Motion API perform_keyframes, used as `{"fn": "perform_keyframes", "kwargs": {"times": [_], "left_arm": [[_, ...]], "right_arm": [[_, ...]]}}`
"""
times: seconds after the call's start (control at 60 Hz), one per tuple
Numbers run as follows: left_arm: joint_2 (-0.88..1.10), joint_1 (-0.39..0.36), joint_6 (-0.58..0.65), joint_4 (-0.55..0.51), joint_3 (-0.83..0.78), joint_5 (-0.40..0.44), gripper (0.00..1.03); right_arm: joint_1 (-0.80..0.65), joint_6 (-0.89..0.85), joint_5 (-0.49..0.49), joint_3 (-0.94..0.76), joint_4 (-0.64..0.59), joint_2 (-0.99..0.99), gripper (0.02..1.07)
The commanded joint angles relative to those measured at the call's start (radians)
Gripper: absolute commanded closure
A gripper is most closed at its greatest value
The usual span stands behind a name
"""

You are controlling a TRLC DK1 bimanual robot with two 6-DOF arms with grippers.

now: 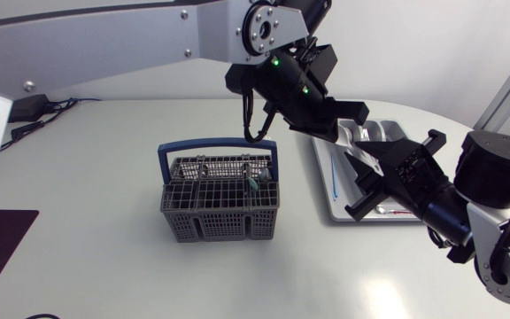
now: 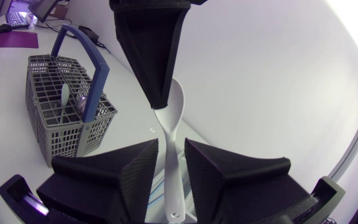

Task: Unload the cutlery basket into the drawer organizer.

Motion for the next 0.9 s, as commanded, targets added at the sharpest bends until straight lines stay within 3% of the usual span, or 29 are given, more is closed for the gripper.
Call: {"fn": "perform_keyframes", "kwargs": {"times": [0.0,0.483,0.883], "left_arm": [[0.027,-0.005,-0.033,-0.013,0.037,0.018,1.00],[0.021,-0.005,-0.042,-0.020,0.025,0.039,1.00],[0.016,-0.003,-0.042,-0.014,0.020,0.052,0.99]], "right_arm": [[0.007,0.015,0.010,-0.019,0.026,0.024,0.80],[0.031,0.009,0.036,-0.030,0.048,0.034,0.93],[0.033,0.001,0.032,-0.034,0.048,0.034,0.94]]}}
